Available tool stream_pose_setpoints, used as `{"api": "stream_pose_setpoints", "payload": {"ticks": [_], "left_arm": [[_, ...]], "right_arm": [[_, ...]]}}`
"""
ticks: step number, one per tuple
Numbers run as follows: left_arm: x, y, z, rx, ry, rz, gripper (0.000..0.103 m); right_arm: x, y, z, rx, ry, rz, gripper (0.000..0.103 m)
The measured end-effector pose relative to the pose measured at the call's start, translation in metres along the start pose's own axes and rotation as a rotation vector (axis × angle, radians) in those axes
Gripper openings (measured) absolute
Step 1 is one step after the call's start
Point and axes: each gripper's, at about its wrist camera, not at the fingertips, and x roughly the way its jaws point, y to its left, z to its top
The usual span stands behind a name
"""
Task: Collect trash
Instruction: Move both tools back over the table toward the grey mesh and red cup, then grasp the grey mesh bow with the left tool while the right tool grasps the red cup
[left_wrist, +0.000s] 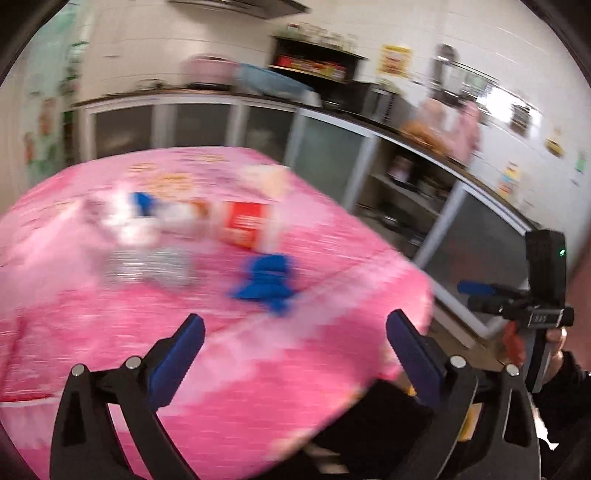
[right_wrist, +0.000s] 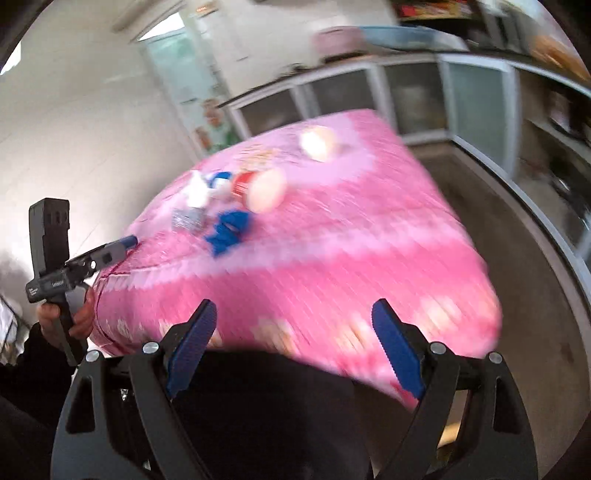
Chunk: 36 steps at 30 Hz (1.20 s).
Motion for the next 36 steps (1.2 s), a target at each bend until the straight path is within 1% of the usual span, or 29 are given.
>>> {"api": "stream_pose_setpoints", "payload": {"ticks": [2,4,5,7,9,12,18,22,25,28,31,32,33,34,35,36], "left_arm": [[-0.004,0.033,0.005,-0.019,-0.006,0.097,0.095],[0.0,0.055,0.01,-0.049,0.003,0.141,0.095],[0.001,0.066,0.01,-0.062,0.004,0.152,0.095],[0.007,0.084,0.013,-0.087,0.008,0.151,0.095],[0.017,0.088,0.017,-0.107,0.022,0.154,0.095],[0.041,0.101,0.024,-0.139,0.055,0.155,0.095],[0.085,0.133,0.04,-0.218,0.123,0.124,0.095],[0.101,0.148,0.045,-0.231,0.154,0.115,0.095],[0.114,0.155,0.047,-0.238,0.175,0.094,0.095],[0.13,0.16,0.048,-0.238,0.205,0.088,0.095],[0.14,0.159,0.047,-0.218,0.21,0.097,0.094],[0.141,0.158,0.047,-0.206,0.209,0.104,0.082],[0.143,0.156,0.048,-0.19,0.209,0.115,0.071],[0.143,0.156,0.048,-0.184,0.211,0.122,0.06],[0.143,0.156,0.049,-0.187,0.21,0.121,0.045],[0.143,0.157,0.049,-0.198,0.21,0.098,0.036]], "right_arm": [[0.038,0.012,0.026,-0.023,0.02,0.028,0.082],[0.062,0.018,0.04,-0.025,0.036,0.053,0.082],[0.072,0.022,0.047,-0.028,0.04,0.055,0.082],[0.092,0.028,0.06,-0.04,0.049,0.064,0.082],[0.112,0.034,0.074,-0.05,0.062,0.074,0.082],[0.135,0.039,0.084,-0.061,0.091,0.081,0.082],[0.162,0.037,0.101,-0.055,0.138,0.089,0.08],[0.179,0.033,0.112,-0.032,0.174,0.121,0.077],[0.192,0.032,0.119,-0.008,0.185,0.136,0.077],[0.208,0.029,0.125,0.042,0.219,0.175,0.073],[0.221,0.029,0.129,0.057,0.24,0.181,0.062],[0.225,0.03,0.13,0.057,0.248,0.178,0.051],[0.228,0.03,0.131,0.055,0.256,0.167,0.033],[0.232,0.03,0.131,0.062,0.263,0.153,0.026],[0.235,0.028,0.131,0.084,0.274,0.165,0.016],[0.235,0.027,0.131,0.099,0.278,0.18,0.004]]}}
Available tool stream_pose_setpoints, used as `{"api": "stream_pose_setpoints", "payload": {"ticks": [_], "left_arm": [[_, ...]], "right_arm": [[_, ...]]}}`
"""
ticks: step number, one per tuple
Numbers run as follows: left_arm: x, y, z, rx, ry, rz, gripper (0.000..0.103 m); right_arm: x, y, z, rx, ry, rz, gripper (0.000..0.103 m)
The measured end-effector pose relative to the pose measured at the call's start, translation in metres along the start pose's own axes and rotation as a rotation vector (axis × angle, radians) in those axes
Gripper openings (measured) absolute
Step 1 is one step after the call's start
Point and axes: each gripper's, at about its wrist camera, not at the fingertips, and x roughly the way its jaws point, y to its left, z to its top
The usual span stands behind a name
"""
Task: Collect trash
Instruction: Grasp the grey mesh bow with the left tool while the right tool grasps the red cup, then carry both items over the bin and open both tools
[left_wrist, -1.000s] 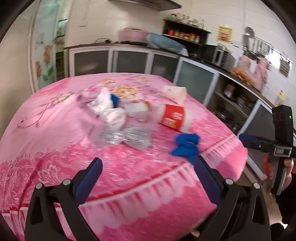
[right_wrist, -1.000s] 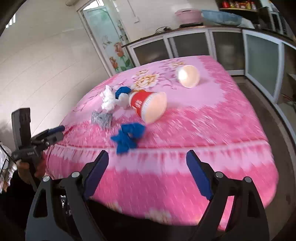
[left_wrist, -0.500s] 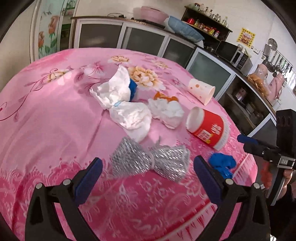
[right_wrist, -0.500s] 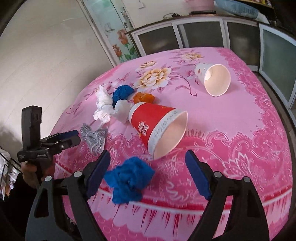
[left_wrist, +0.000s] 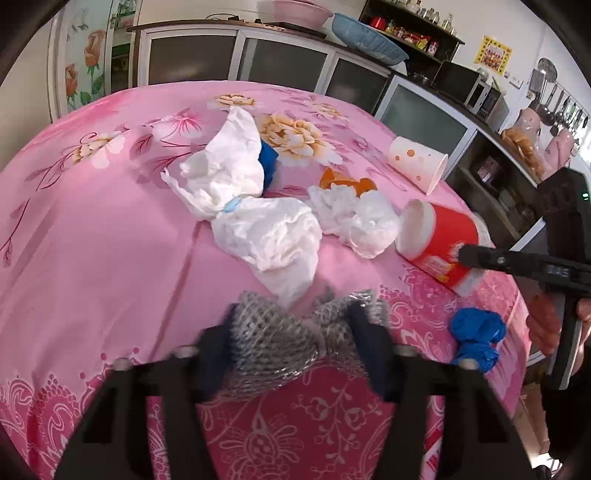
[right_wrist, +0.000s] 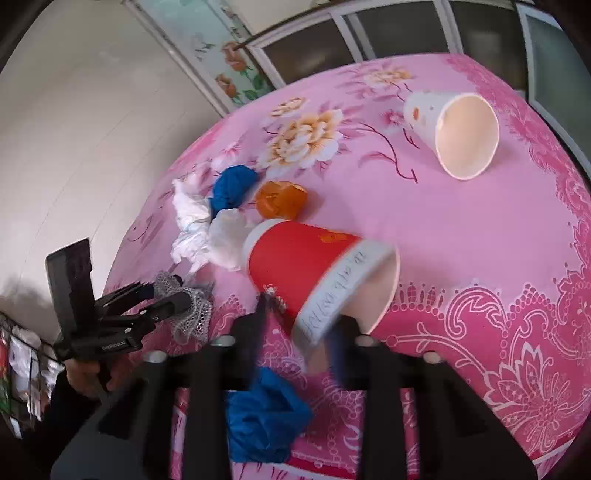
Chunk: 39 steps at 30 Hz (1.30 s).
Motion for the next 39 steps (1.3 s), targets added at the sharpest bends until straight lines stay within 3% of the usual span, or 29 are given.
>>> {"api": "stream_pose_setpoints", "payload": {"ticks": [2,9,18,26,39], "left_arm": [[-0.003,0.001,0.0,-0.012,-0.003,-0.011,0.029],[-0.044,-0.002,-0.009,-0.018,-0.071,-0.03,0.027],[-0.101,-0.046,-0.041,0.055,-0.133,-0.117,0.028],[-0.104,-0.135,-0.069,0.22,-0.114,-0.272,0.028],[-0.044,-0.303,-0.126,0.5,0.05,-0.557,0.028]], "right_arm": [[-0.003,0.002,-0.001,0.003,-0.012,0.001,0.003],[-0.036,0.017,-0.007,-0.038,-0.073,0.008,0.003],[-0.127,0.024,-0.05,-0.057,-0.187,-0.037,0.003],[-0.225,-0.003,-0.137,0.013,-0.266,-0.147,0.003],[-0.338,-0.066,-0.298,0.28,-0.34,-0.393,0.003]]}}
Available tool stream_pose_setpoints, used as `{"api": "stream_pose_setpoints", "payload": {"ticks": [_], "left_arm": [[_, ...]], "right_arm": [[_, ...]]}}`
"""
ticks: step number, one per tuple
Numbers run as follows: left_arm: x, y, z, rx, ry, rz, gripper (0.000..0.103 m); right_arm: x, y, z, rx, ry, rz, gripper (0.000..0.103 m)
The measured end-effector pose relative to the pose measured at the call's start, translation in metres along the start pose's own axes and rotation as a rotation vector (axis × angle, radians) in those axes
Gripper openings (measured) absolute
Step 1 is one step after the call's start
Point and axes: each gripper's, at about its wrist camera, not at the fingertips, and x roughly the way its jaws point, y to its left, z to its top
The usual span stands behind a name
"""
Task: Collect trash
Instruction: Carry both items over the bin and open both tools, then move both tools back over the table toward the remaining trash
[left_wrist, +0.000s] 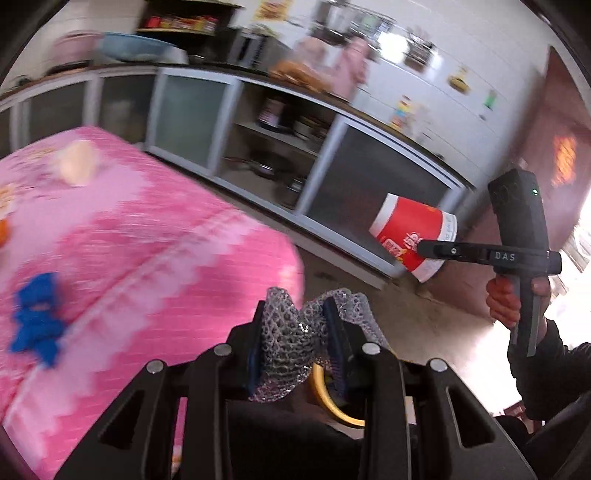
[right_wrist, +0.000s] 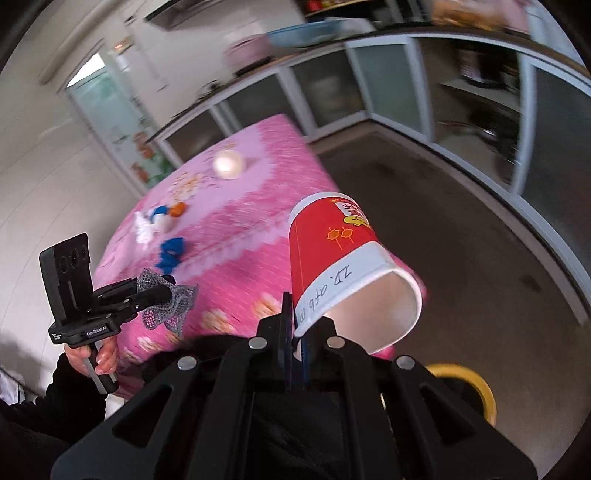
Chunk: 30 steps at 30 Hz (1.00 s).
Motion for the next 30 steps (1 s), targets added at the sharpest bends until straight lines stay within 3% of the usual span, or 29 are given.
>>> {"api": "stream_pose_setpoints", "payload": {"ticks": [6,13,30], "left_arm": [[0.064,-0.055,-0.007,0.087,0.115,-0.093,0.029],[0.132,-0.105,-0.026,0.181,0.268,-0.145,0.029],[0.224,-0.147,-0.047,0.245,0.446,-0.145,0.031]], "right_arm": [[-0.03,-0.05,-0.049,0.072,0.021,-0.123,0.003],[-0.034,-0.097,-0.11,0.138,0.127,-0.243,0.003],[0.008,-0.137,-0.159,0.213,0.313,-0.297,0.004]]}}
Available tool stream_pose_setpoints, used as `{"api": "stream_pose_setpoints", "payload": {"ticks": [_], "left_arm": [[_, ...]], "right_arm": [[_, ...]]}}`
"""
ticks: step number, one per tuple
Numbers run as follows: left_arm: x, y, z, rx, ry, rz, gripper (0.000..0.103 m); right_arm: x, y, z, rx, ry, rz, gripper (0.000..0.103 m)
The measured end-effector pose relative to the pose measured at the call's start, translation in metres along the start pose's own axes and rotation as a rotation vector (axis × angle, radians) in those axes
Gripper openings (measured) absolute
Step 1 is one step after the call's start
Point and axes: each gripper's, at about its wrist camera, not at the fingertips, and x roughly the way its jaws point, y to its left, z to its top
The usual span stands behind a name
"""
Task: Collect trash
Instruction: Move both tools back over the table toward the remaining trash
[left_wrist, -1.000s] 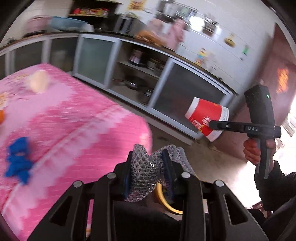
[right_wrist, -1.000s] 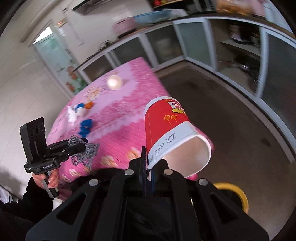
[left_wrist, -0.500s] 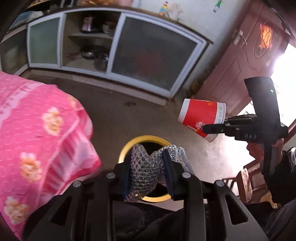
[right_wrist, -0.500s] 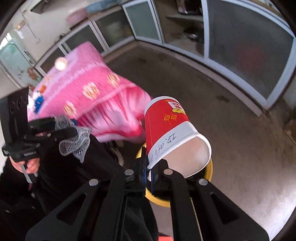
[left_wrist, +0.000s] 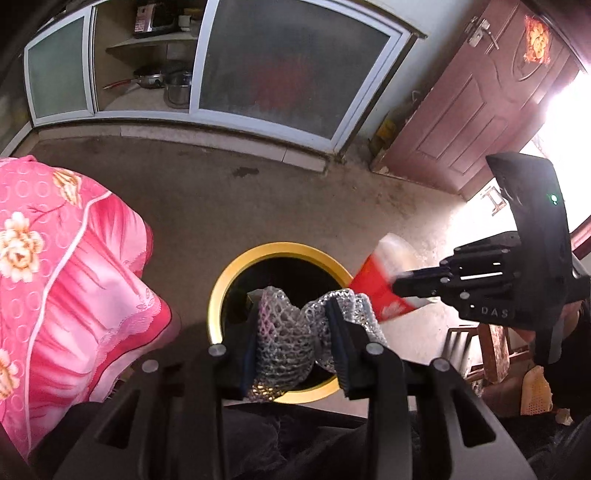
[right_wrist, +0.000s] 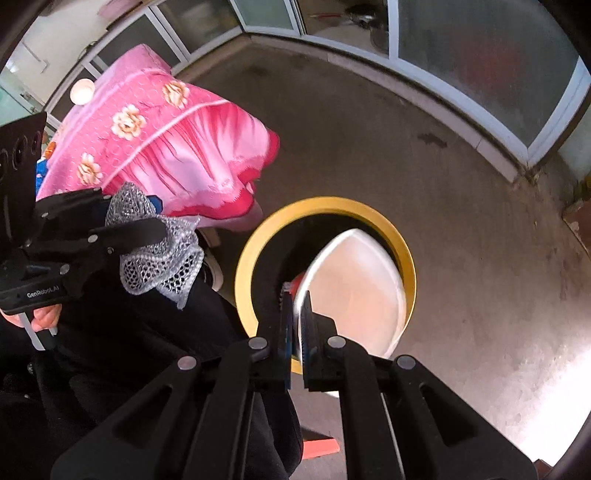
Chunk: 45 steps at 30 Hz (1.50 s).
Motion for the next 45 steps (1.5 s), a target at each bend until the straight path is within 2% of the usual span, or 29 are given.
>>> {"api": "stream_pose_setpoints", "payload": {"ticks": [1,2,6,7,8,9,11,13,15,17,20,23,24,26,27,30,31,34,38,41,45], "left_arm": [[0.002,-0.001,-0.001,-0.001,0.004,-0.002,0.032],[0.005,-0.001,0.001,-0.004,0.007,-0.002,0.04],[0.013,0.006,0.004,-0.061,0.002,-0.003,0.06],[0.012,0.008,0.004,-0.081,-0.001,-0.008,0.071],[0.01,0.01,0.004,-0.095,-0.008,-0.016,0.078],[0.009,0.011,0.004,-0.1,-0.015,-0.027,0.079],[0.006,0.012,0.004,-0.12,-0.018,-0.071,0.088],[0.001,0.012,0.004,-0.13,-0.037,-0.085,0.088],[-0.007,0.01,0.005,-0.135,-0.064,-0.069,0.089],[-0.025,0.01,0.004,-0.144,-0.126,-0.062,0.089],[-0.066,0.015,-0.003,-0.178,-0.239,-0.024,0.09],[-0.122,0.029,-0.025,-0.219,-0.365,0.061,0.095],[-0.147,0.037,-0.039,-0.244,-0.414,0.15,0.095],[-0.182,0.049,-0.061,-0.285,-0.469,0.277,0.095],[-0.205,0.06,-0.077,-0.328,-0.498,0.369,0.095],[-0.249,0.085,-0.112,-0.422,-0.536,0.549,0.095],[-0.265,0.095,-0.125,-0.457,-0.538,0.64,0.095],[-0.294,0.121,-0.155,-0.524,-0.54,0.763,0.095],[-0.309,0.147,-0.17,-0.557,-0.515,0.815,0.095],[-0.308,0.164,-0.174,-0.55,-0.502,0.845,0.095],[-0.302,0.19,-0.17,-0.563,-0.476,0.856,0.095]], "right_arm": [[0.003,-0.002,0.0,0.003,0.003,-0.006,0.004],[0.006,-0.004,0.0,0.01,0.003,-0.013,0.004],[0.022,-0.021,0.0,0.051,0.052,-0.046,0.006],[0.023,-0.025,0.0,0.06,0.054,-0.063,0.008],[0.023,-0.03,0.0,0.073,0.056,-0.07,0.017],[0.02,-0.036,0.0,0.097,0.049,-0.07,0.035],[0.009,-0.046,0.0,0.142,0.004,-0.074,0.06],[-0.005,-0.054,0.003,0.164,-0.029,-0.092,0.06],[-0.02,-0.058,0.005,0.186,-0.096,-0.121,0.061],[-0.043,-0.055,0.01,0.182,-0.212,-0.145,0.064],[-0.074,-0.038,0.018,0.107,-0.385,-0.106,0.074],[-0.092,-0.003,0.03,-0.003,-0.496,-0.033,0.086],[-0.095,0.01,0.036,-0.043,-0.512,0.0,0.089],[-0.097,0.04,0.052,-0.125,-0.538,0.072,0.091],[-0.096,0.055,0.062,-0.161,-0.547,0.102,0.091],[-0.09,0.094,0.091,-0.227,-0.557,0.179,0.092],[-0.083,0.115,0.105,-0.257,-0.547,0.219,0.092],[-0.065,0.183,0.142,-0.361,-0.541,0.26,0.092],[-0.041,0.283,0.192,-0.525,-0.504,0.347,0.092],[-0.014,0.354,0.236,-0.569,-0.46,0.419,0.091],[0.023,0.427,0.285,-0.582,-0.422,0.442,0.091]]}}
